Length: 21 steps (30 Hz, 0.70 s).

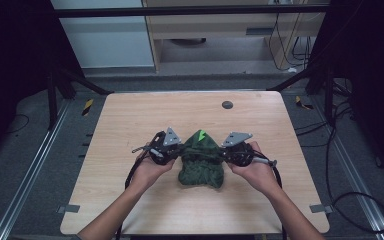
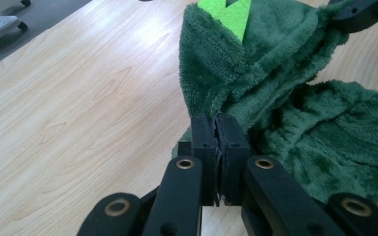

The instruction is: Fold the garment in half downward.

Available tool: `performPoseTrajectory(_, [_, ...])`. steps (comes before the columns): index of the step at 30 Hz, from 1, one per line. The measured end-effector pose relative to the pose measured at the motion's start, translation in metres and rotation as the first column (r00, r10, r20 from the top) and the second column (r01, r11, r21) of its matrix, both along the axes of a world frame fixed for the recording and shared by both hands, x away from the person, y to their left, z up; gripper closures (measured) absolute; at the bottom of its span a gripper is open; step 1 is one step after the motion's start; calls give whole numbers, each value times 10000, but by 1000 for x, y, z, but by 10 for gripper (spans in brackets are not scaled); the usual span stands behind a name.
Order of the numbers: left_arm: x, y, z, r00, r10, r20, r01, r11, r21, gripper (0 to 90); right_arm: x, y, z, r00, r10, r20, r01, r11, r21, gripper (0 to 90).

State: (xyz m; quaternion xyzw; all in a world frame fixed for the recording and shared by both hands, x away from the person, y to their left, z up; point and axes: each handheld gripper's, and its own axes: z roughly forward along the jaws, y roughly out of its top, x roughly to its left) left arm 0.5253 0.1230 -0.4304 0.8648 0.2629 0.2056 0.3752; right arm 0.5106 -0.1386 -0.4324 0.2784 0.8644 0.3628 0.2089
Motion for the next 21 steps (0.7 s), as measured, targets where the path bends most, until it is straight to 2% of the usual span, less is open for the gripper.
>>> performPoseTrajectory(9, [-5, 2, -3, 10000, -17, 26, 17, 10000, -81, 875, -4, -1, 0, 10000, 15, 72, -16, 10000, 71, 853])
performPoseTrajectory(21, [-22, 5, -14, 9993, -360, -122, 358, 9993, -111, 871, -23, -1, -7, 9995, 254, 181, -252, 9996, -125, 849])
